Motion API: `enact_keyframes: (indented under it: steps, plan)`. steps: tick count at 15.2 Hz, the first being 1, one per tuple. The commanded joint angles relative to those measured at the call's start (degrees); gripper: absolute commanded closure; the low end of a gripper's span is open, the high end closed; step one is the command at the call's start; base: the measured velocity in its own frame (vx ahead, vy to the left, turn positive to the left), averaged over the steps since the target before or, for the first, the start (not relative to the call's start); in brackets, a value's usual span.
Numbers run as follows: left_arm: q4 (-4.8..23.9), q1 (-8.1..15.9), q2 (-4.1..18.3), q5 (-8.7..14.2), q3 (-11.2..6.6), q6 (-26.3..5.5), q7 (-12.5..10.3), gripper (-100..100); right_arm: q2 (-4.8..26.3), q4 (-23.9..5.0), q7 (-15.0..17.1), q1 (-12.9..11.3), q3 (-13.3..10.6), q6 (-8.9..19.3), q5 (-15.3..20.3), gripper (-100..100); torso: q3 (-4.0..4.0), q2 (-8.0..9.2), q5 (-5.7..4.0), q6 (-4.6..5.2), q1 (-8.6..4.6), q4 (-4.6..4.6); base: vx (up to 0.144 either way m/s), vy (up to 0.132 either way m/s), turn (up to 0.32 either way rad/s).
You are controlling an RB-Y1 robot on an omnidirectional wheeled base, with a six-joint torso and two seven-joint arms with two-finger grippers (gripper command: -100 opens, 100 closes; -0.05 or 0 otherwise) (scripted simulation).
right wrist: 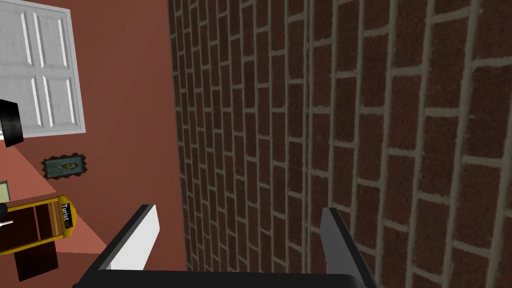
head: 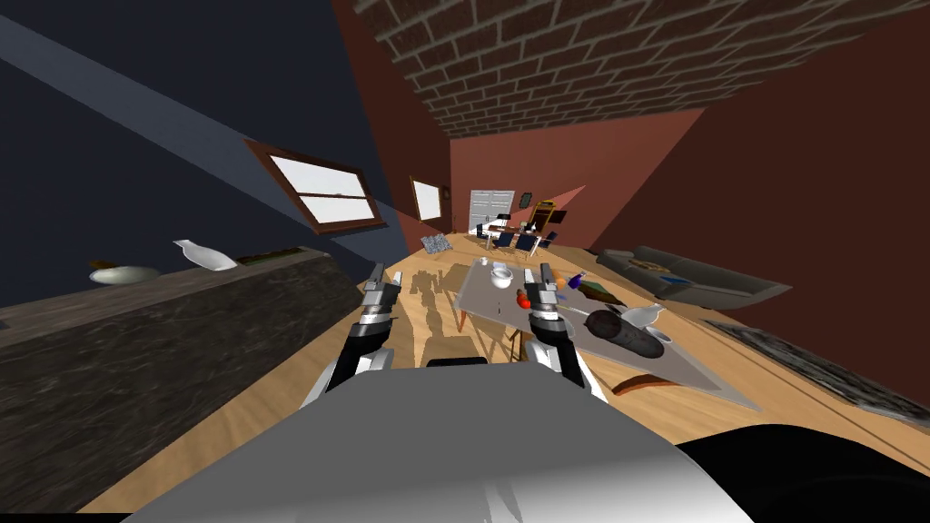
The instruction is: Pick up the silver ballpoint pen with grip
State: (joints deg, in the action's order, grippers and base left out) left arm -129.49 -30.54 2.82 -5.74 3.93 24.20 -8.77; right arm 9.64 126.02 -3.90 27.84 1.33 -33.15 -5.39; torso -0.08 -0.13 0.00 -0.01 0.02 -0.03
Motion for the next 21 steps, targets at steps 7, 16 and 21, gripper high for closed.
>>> enact_keyframes:
  steps: [7, 16, 21]
  plan:
    - [0.0, 0.0, 0.0, 0.0, 0.00, 0.0, 0.0, 0, 5.2, -9.2, 5.8, -2.7, 3.0, 4.9, -3.4, -100, -0.01, -0.02, 0.00, -0.01, 0.00, 0.00, 0.028, 0.012, 0.071]
    - [0.0, 0.0, 0.0, 0.0, 0.00, 0.0, 0.0, 0, 8.3, -18.2, 11.4, -5.3, 6.2, 9.4, -6.7, -100, 0.01, 0.01, 0.00, 0.00, 0.00, 0.00, 0.025, 0.012, 0.063]
    - [0.0, 0.0, 0.0, 0.0, 0.00, 0.0, 0.0, 0, 10.1, -24.7, 15.5, -7.2, 8.5, 12.7, -9.2, -100, 0.00, 0.00, 0.00, -0.01, 0.01, 0.00, 0.027, 0.011, 0.075]
